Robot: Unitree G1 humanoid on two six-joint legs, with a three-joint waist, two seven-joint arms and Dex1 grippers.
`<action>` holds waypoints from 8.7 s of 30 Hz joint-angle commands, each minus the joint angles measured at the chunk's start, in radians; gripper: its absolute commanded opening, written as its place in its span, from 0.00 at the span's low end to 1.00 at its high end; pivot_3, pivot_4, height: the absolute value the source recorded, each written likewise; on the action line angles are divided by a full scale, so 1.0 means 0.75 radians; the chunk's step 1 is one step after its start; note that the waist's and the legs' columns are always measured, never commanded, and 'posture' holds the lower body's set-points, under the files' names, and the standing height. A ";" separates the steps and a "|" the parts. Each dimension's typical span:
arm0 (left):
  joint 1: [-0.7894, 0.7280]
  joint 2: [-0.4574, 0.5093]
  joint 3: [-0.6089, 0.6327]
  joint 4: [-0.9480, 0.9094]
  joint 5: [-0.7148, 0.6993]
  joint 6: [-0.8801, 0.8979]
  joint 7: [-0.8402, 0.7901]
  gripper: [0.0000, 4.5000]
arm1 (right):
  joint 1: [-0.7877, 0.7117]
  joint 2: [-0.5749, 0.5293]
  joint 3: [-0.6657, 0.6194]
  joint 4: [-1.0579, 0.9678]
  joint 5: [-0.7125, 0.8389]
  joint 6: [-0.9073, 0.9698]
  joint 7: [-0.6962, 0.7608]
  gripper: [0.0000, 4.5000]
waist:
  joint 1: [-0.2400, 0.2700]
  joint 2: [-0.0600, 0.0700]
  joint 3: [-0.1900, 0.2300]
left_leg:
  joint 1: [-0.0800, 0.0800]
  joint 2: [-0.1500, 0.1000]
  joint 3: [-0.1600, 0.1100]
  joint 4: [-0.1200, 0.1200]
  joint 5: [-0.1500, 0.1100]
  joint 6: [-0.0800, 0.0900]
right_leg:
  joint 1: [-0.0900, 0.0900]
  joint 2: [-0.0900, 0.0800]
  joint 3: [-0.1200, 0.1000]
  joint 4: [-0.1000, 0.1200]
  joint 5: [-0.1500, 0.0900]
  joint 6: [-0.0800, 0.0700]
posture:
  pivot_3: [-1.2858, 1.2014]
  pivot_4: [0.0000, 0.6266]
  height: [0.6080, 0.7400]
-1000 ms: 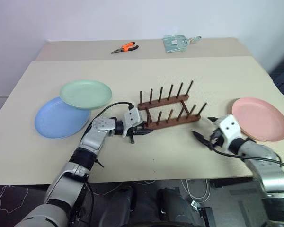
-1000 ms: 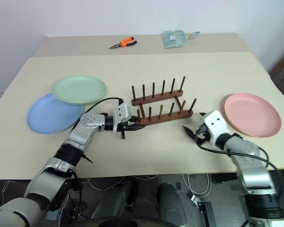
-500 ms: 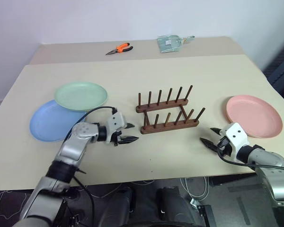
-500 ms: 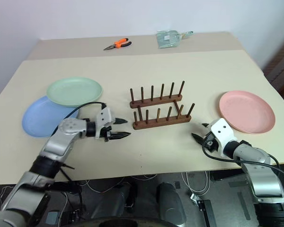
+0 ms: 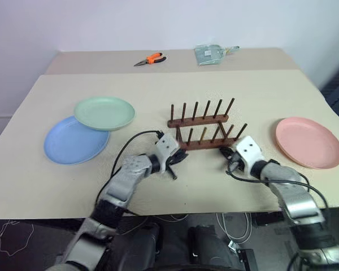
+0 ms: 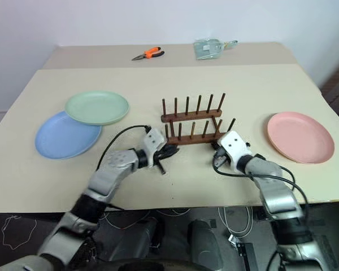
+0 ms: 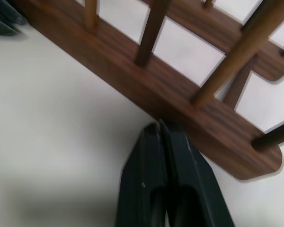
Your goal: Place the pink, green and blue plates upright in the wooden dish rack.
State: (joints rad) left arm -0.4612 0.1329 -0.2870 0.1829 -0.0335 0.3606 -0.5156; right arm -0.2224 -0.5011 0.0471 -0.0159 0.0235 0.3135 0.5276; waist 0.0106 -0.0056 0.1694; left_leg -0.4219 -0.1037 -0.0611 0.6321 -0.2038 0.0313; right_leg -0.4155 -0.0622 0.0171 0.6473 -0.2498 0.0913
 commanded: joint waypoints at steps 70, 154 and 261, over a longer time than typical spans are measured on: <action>0.194 0.140 0.020 -0.352 -0.195 -0.176 -0.296 0.11 | -0.408 -0.037 -0.612 -0.286 1.467 0.637 -0.161 0.01 | 0.002 0.004 0.002 | -0.008 0.000 0.003 -0.002 -0.003 0.007 | -0.007 -0.005 -0.002 -0.002 0.000 0.000 | 0.52 0.24 0.89; -0.495 0.010 0.643 -0.782 -0.670 0.778 0.724 0.01 | -0.709 -0.027 0.411 0.021 -0.549 -0.608 0.053 0.48 | -0.001 -0.014 0.005 | -0.008 -0.001 0.003 -0.003 0.006 -0.012 | -0.013 -0.001 -0.001 0.003 0.002 0.003 | 0.52 0.24 0.89; 0.075 -0.078 1.559 -0.725 -0.599 0.941 1.112 0.24 | -0.562 0.095 0.329 -0.251 0.059 -0.318 0.311 1.00 | 0.005 -0.014 0.004 | -0.006 0.001 0.002 -0.003 -0.001 -0.005 | -0.013 0.000 -0.004 0.001 0.004 0.001 | 0.52 0.24 0.89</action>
State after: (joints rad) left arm -0.3784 0.0462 0.9073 -0.3607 -0.4604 1.0813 0.3343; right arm -0.6396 -0.4297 0.3119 -0.1570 0.0618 0.0632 0.7556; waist 0.0142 -0.0157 0.1728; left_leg -0.4267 -0.1030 -0.0600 0.6302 -0.2045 0.0274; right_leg -0.4249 -0.0625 0.0142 0.6483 -0.2470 0.0921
